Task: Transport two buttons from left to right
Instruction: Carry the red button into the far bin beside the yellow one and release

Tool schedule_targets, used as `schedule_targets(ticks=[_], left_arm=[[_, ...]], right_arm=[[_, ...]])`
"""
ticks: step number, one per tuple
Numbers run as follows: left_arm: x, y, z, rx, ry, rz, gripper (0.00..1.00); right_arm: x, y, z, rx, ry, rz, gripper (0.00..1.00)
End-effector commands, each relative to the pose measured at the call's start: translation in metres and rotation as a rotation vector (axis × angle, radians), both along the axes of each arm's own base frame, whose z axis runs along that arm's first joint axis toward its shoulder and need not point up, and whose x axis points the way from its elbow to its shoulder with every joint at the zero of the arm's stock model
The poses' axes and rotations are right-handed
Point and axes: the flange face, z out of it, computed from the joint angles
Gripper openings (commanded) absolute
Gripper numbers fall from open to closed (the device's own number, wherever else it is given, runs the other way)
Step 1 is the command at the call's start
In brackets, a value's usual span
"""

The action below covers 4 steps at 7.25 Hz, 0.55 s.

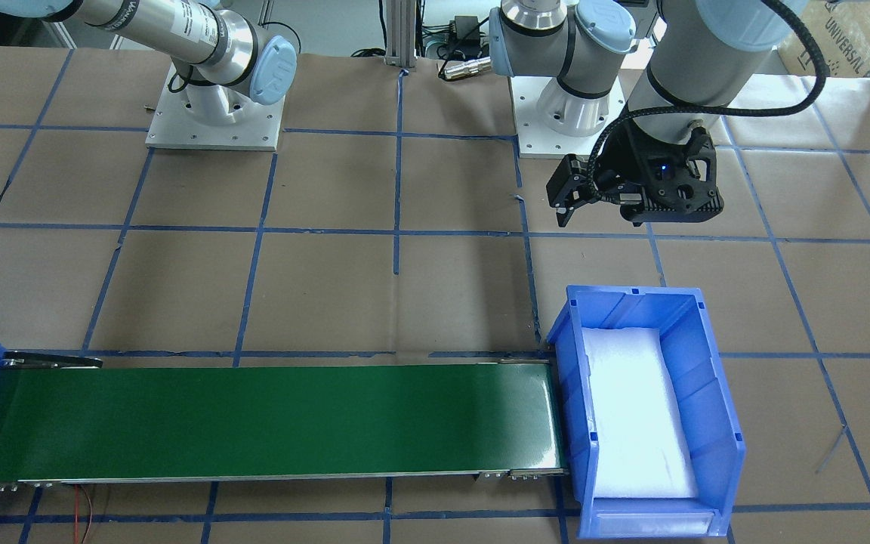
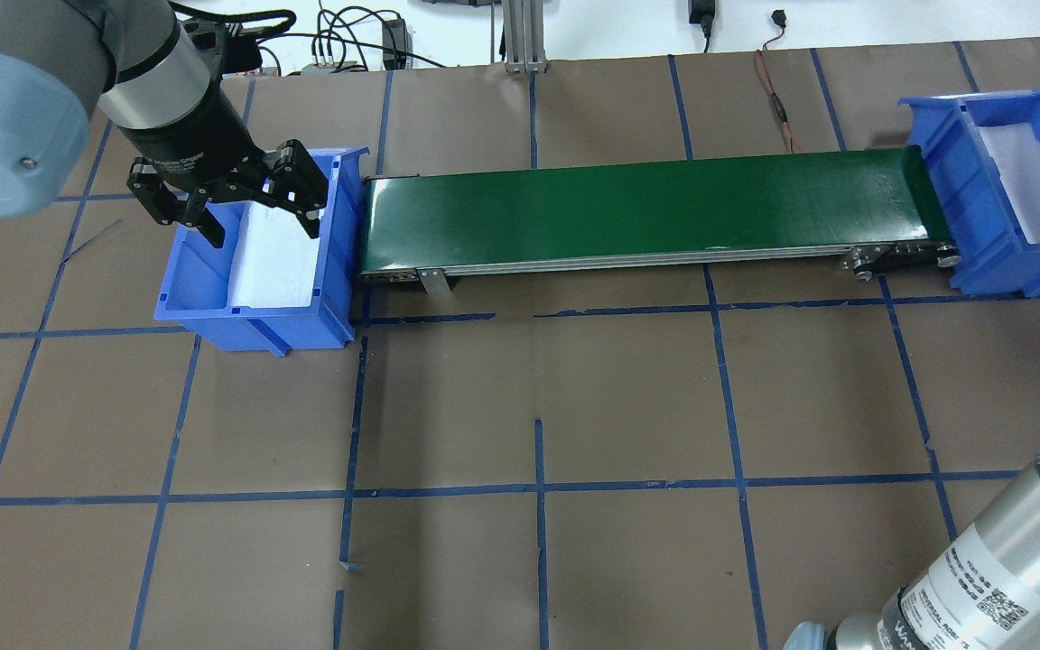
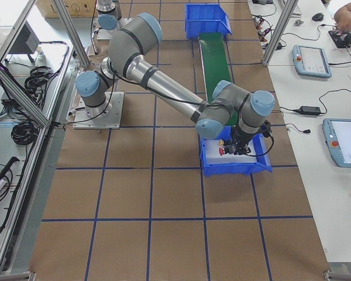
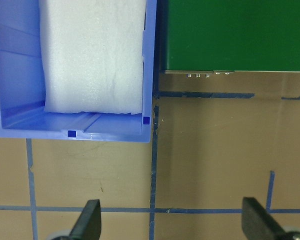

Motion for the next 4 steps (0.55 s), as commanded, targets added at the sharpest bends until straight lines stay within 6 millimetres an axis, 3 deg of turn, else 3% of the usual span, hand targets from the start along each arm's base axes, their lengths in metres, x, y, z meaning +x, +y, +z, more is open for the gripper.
schedule_targets(ticks=[1, 3, 4], left_arm=[[0.000, -0.001, -0.002, 0.001, 0.000, -0.003, 1.00], [0.000, -0.002, -0.001, -0.002, 0.002, -0.005, 1.00], [0.000, -0.002, -0.001, -0.004, 0.002, -0.006, 1.00]], right_arm=[[-0.004, -0.004, -0.019, 0.010, -0.005, -0.004, 0.14], [0.000, -0.012, -0.027, -0.004, 0.001, -0.004, 0.15], [0.001, -0.015, -0.044, 0.009, -0.010, -0.011, 0.15]])
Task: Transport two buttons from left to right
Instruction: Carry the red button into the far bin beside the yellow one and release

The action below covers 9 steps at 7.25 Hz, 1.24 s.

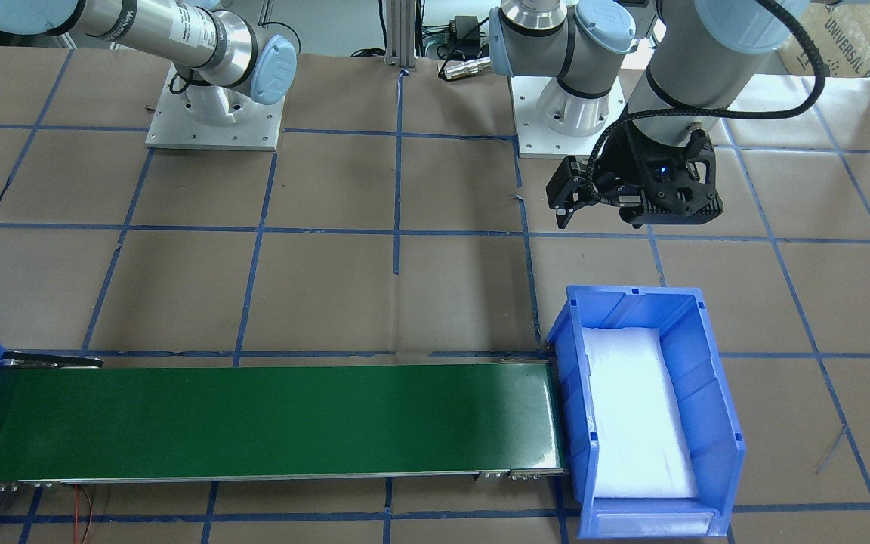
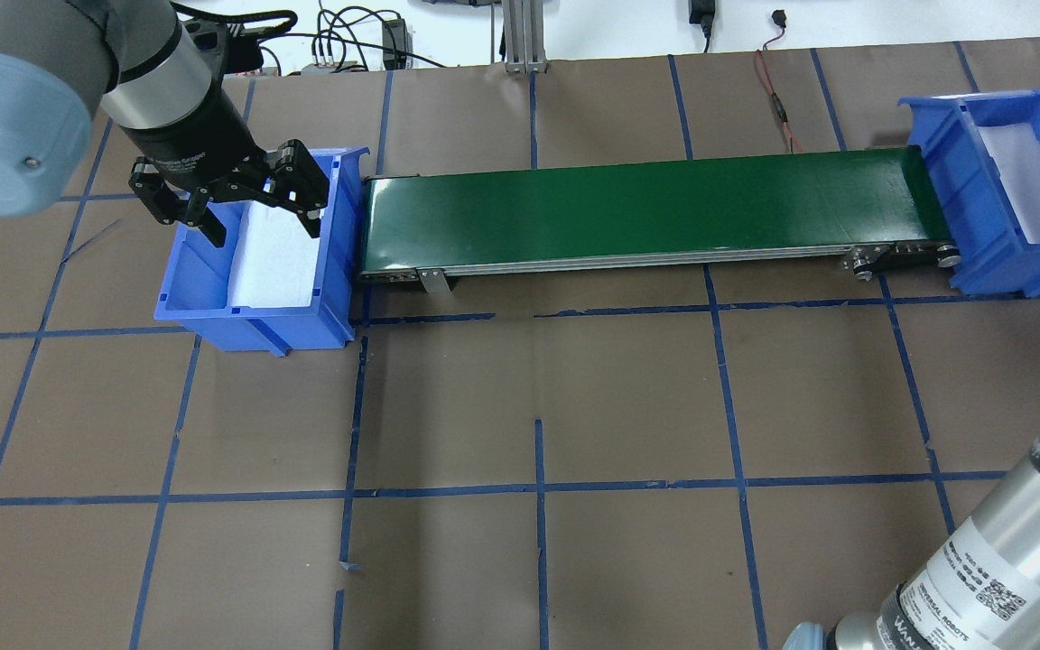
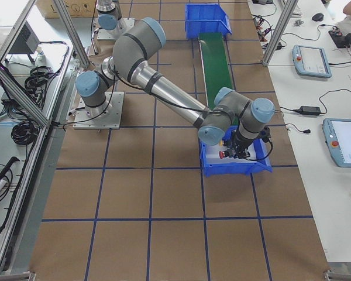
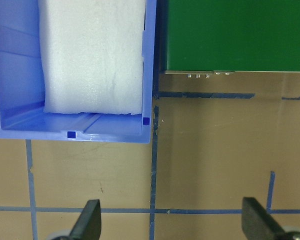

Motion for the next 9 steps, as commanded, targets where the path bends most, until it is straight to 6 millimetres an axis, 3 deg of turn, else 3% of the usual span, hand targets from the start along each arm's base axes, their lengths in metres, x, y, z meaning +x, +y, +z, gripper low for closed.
schedule_targets(ticks=[1, 4, 7, 8, 9], left_arm=[[0.000, 0.000, 0.001, -0.002, 0.002, -0.002, 1.00], [-0.001, 0.000, 0.001, -0.002, -0.002, -0.008, 1.00], [0.002, -0.003, -0.001, -0.017, -0.007, -0.004, 1.00], [0.002, -0.004, -0.001, -0.020, -0.007, -0.002, 1.00], [0.002, -0.005, -0.003, -0.019, -0.007, -0.004, 1.00]], right_arm=[[0.002, -0.007, -0.029, 0.019, -0.018, -0.010, 0.17], [0.018, -0.018, -0.053, 0.042, -0.021, -0.040, 0.20], [0.020, -0.019, -0.048, 0.032, -0.023, -0.041, 0.67], [0.019, -0.021, -0.039, 0.027, -0.021, -0.038, 1.00], [0.023, -0.023, -0.022, 0.027, -0.019, -0.029, 1.00]])
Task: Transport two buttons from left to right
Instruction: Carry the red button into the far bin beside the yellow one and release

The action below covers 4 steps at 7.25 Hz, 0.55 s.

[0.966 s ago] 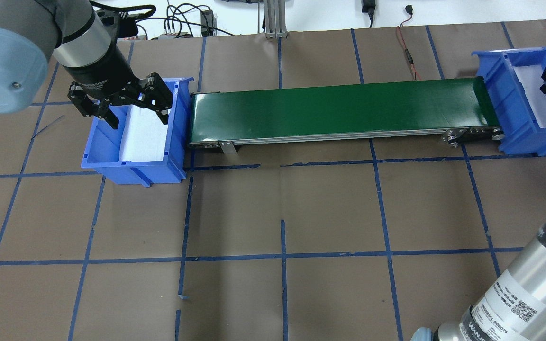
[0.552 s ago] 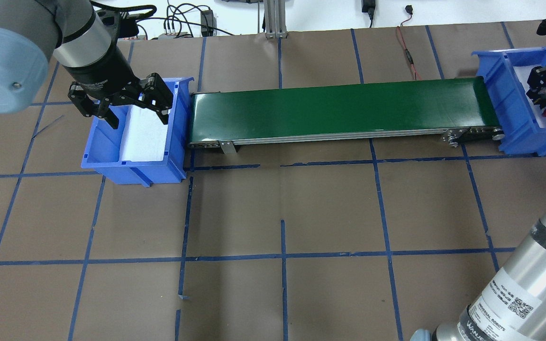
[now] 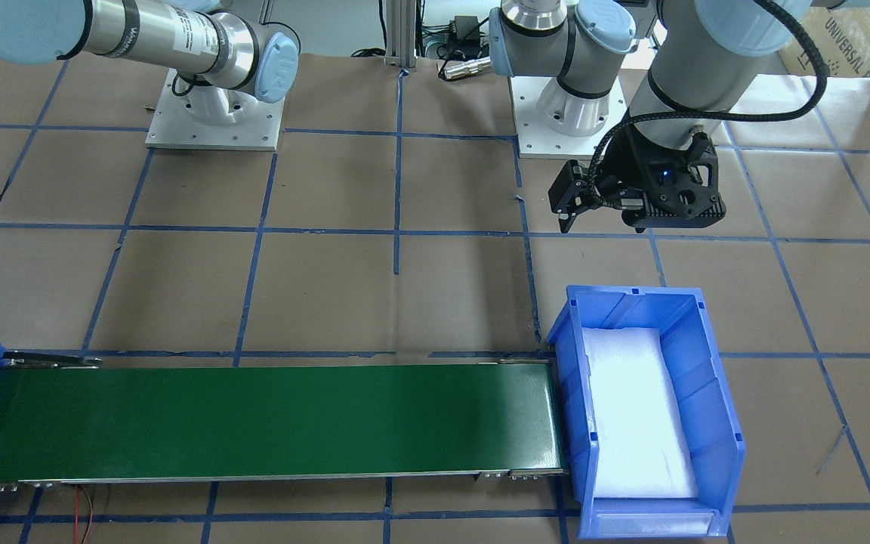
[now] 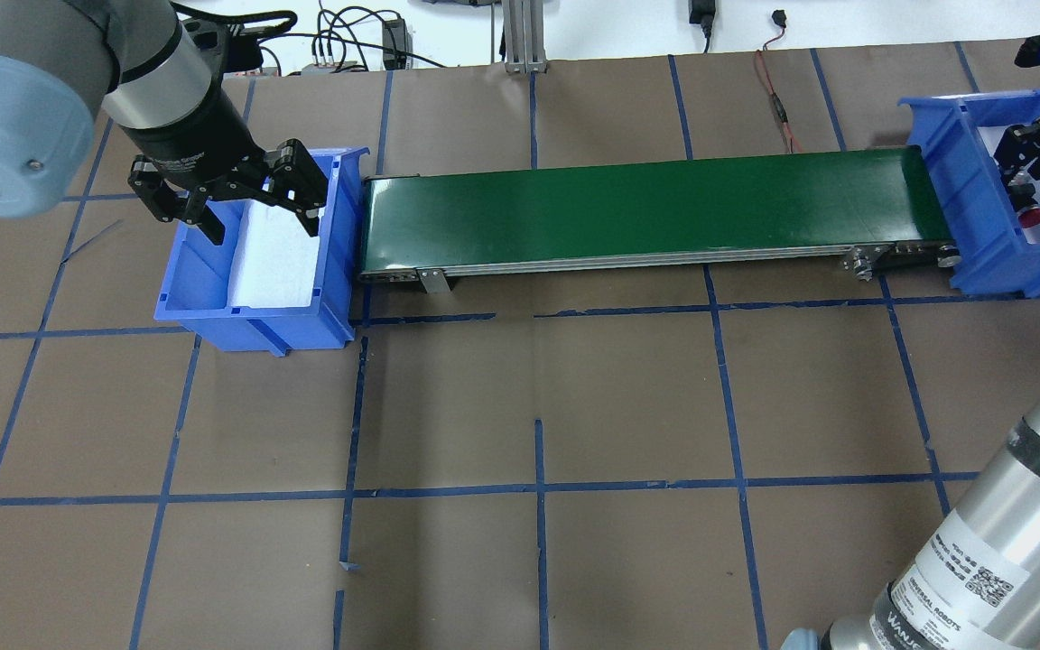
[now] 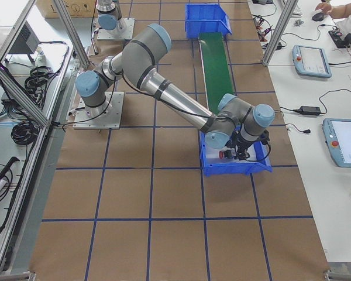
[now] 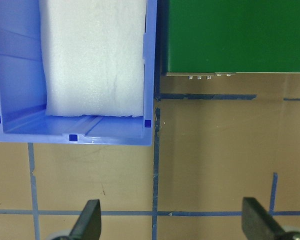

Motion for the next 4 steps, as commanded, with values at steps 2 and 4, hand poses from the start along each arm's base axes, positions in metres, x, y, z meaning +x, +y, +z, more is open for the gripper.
schedule_targets(ticks=[2, 4], left_arm=[[0.001, -0.004, -0.003, -0.011, 0.000, 0.003, 1.00], [0.003, -0.005, -0.004, -0.011, 0.000, 0.006, 1.00]], right_arm=[[0.044, 0.001, 0.088, 0.022, -0.006, 0.049, 1.00], [0.126, 0.010, 0.125, 0.106, -0.038, 0.088, 1.00]])
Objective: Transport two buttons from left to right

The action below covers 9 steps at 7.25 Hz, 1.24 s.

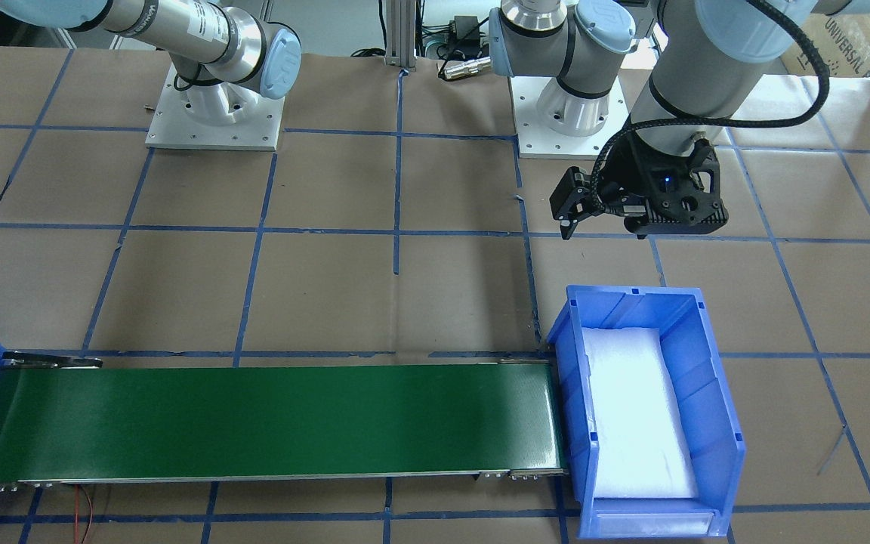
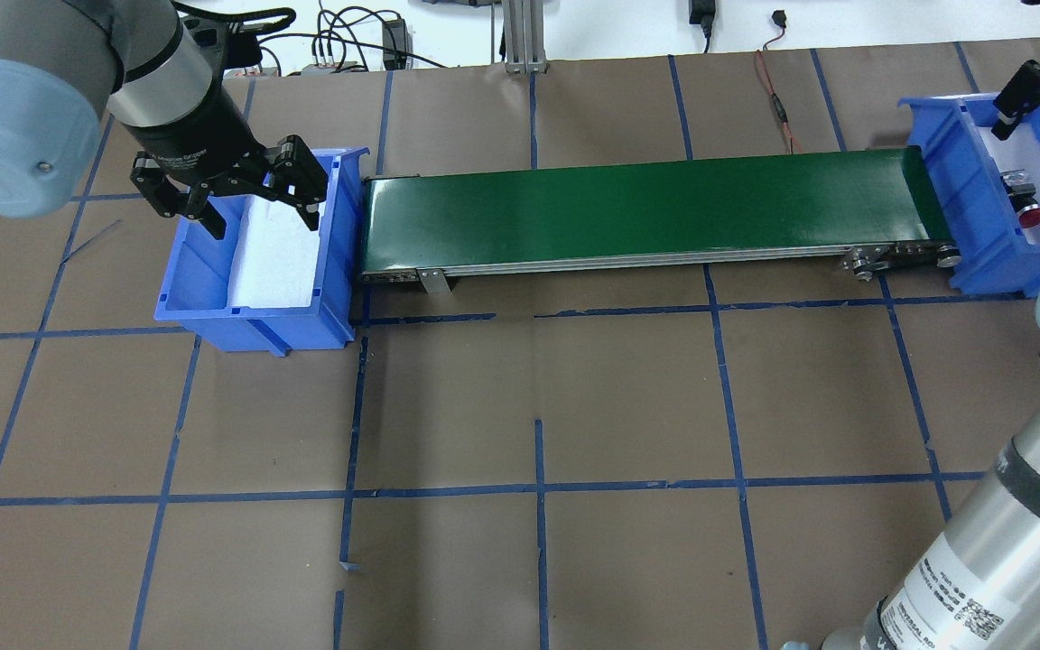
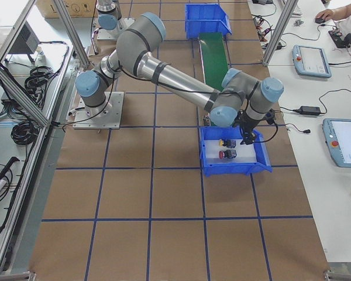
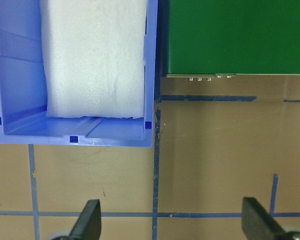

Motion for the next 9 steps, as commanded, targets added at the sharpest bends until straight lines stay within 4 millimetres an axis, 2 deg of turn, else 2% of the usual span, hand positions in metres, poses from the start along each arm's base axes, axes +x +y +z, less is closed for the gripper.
schedule_targets(ticks=[1, 3, 4, 5, 6, 7, 8, 9], left_arm=[[0.001, -0.001, 0.000, -0.007, 0.003, 0.001, 1.00], [0.001, 0.000, -0.003, 0.000, 0.002, 0.001, 1.00], [0.001, 0.000, -0.003, 0.000, 0.003, 0.001, 1.00], [0.001, 0.000, -0.006, 0.004, 0.003, 0.004, 1.00], [0.001, 0.000, -0.006, 0.006, 0.003, 0.005, 1.00], [0.001, 0.000, -0.006, 0.004, 0.003, 0.005, 1.00], [0.001, 0.001, -0.007, 0.007, 0.003, 0.003, 1.00], [0.001, 0.001, -0.007, 0.007, 0.003, 0.001, 1.00]], right_arm=[[0.084, 0.019, 0.053, 0.080, -0.023, -0.018, 1.00], [0.188, 0.042, 0.097, 0.080, 0.025, -0.116, 1.00], [0.232, 0.063, 0.113, 0.068, 0.045, -0.153, 1.00], [0.266, 0.095, 0.126, 0.066, 0.051, -0.166, 1.00], [0.305, 0.138, 0.129, 0.072, 0.060, -0.181, 1.00], [0.333, 0.172, 0.129, 0.035, 0.072, -0.214, 1.00], [0.356, 0.186, 0.133, -0.078, 0.071, -0.250, 1.00], [0.371, 0.190, 0.133, -0.106, 0.071, -0.266, 1.00]])
